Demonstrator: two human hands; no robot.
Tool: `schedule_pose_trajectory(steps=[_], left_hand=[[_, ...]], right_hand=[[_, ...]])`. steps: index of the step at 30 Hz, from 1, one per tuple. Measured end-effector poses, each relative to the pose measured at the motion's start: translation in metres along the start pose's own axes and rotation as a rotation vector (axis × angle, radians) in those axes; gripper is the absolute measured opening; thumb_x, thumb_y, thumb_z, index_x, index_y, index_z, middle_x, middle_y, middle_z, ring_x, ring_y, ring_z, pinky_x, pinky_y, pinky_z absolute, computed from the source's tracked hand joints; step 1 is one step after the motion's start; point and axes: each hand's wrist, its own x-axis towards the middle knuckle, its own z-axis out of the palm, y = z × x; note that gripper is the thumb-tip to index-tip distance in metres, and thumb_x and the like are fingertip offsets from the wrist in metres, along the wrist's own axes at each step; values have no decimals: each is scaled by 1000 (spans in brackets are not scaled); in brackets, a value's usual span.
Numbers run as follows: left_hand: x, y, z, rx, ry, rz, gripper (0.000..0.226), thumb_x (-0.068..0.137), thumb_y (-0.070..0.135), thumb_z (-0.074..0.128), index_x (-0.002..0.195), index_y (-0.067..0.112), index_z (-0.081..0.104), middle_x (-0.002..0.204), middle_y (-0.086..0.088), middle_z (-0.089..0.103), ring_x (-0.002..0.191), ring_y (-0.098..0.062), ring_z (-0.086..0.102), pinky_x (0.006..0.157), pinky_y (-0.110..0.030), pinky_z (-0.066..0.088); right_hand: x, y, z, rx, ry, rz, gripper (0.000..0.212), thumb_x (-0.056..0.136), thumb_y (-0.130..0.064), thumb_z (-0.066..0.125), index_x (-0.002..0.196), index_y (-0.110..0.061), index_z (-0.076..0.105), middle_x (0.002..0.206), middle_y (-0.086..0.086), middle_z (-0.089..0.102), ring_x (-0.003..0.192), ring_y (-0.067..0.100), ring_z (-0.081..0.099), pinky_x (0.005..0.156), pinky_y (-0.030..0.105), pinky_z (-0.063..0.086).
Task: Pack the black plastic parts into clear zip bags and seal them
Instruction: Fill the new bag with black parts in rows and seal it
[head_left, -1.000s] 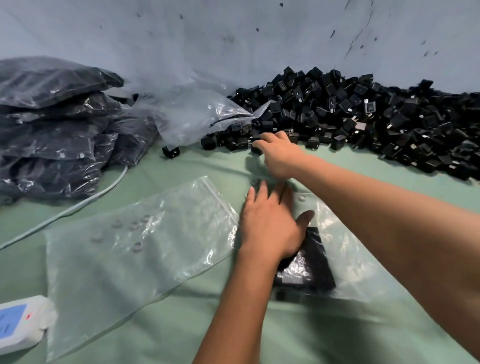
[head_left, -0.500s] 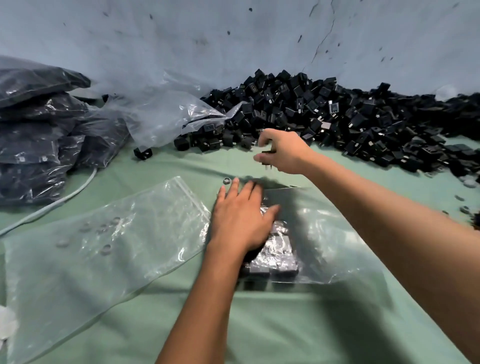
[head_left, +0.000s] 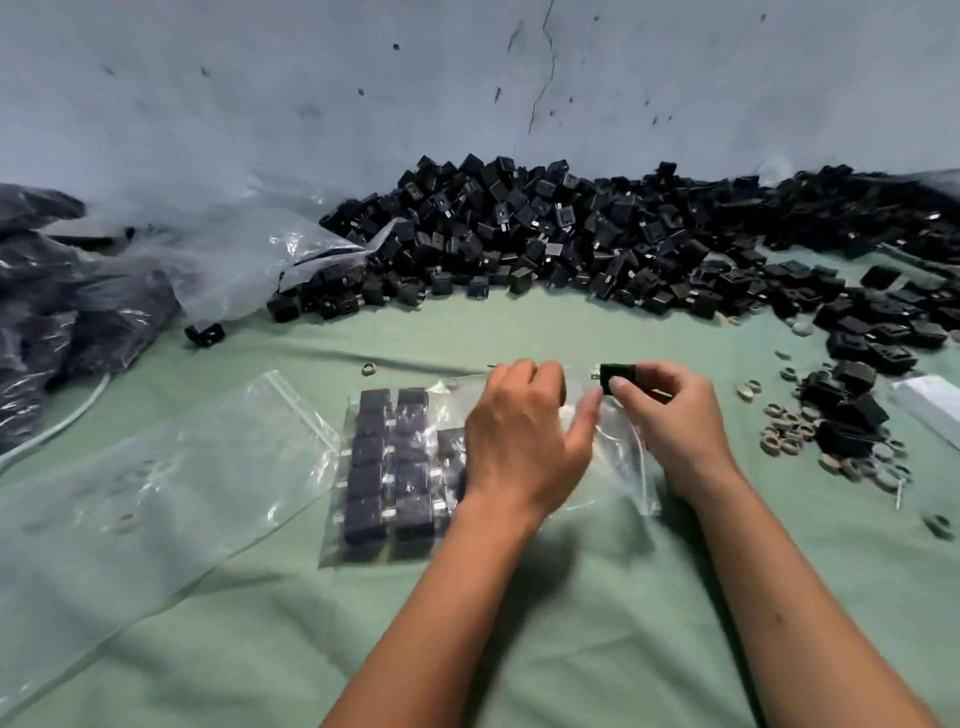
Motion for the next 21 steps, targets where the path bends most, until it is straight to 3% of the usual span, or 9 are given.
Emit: schedule_pose_trajectory(steps=[2, 5, 7, 10, 13, 16, 19, 21], left_hand=[[-7, 13, 10, -36, -25, 0, 45, 93, 68, 45, 82, 24, 43, 81, -2, 60, 76, -25, 56, 60, -35, 38], [-15, 17, 22, -61, -51, -17, 53, 86, 78, 47, 81, 25, 41, 79, -1, 63, 73, -29, 61, 58, -35, 38], [-17, 14, 27, -107, -56, -46, 52, 83, 77, 52, 79, 26, 45, 77, 0, 65, 71, -27, 62, 57, -35, 40], [-17, 7, 32, -166, -114, -142, 39, 83, 58, 60, 75, 21, 52, 72, 1, 65, 71, -25, 63, 62, -36, 50], [-15, 2, 33, -305, -89, -286, 34, 83, 38, 62, 60, 20, 46, 56, 3, 53, 57, -16, 52, 57, -32, 37], [-13, 2, 29, -401, 22, -338, 42, 87, 38, 61, 56, 20, 39, 49, 5, 42, 49, -9, 42, 56, -32, 26], [-14, 4, 22, -468, 115, -337, 43, 89, 38, 60, 57, 21, 36, 49, 6, 40, 50, -11, 38, 56, -35, 27], [-14, 4, 17, -477, 171, -314, 42, 90, 39, 59, 59, 21, 35, 51, 7, 39, 52, -14, 37, 55, -37, 30]], right_hand=[[-2, -1, 1, 84, -52, 9, 11, 93, -10, 72, 101, -17, 75, 93, 20, 76, 81, 25, 69, 77, 41, 55], [-5, -8, 4, 368, -125, 114, 7, 97, -8, 66, 97, -9, 73, 82, 13, 75, 70, 18, 69, 67, 32, 57], [-9, -12, 7, 578, -200, 190, 7, 99, -9, 62, 97, -8, 68, 77, 12, 73, 60, 16, 66, 55, 23, 55], [-10, -19, 8, 724, -266, 226, 12, 92, -17, 64, 100, -9, 65, 81, 14, 73, 62, 17, 67, 55, 20, 55], [-10, -21, 10, 650, -223, 217, 7, 94, -15, 65, 98, -9, 64, 78, 14, 72, 59, 17, 64, 51, 21, 52], [-10, -16, 10, 375, -165, 170, 12, 97, -7, 63, 87, -12, 63, 68, 8, 69, 53, 19, 56, 42, 23, 43], [-13, -14, 10, 201, -232, 82, 19, 96, -6, 61, 80, -14, 65, 58, 1, 64, 47, 15, 51, 41, 22, 38], [-14, -15, 8, 156, -300, 66, 13, 91, -13, 67, 78, -16, 68, 61, 6, 63, 48, 16, 50, 45, 25, 40]])
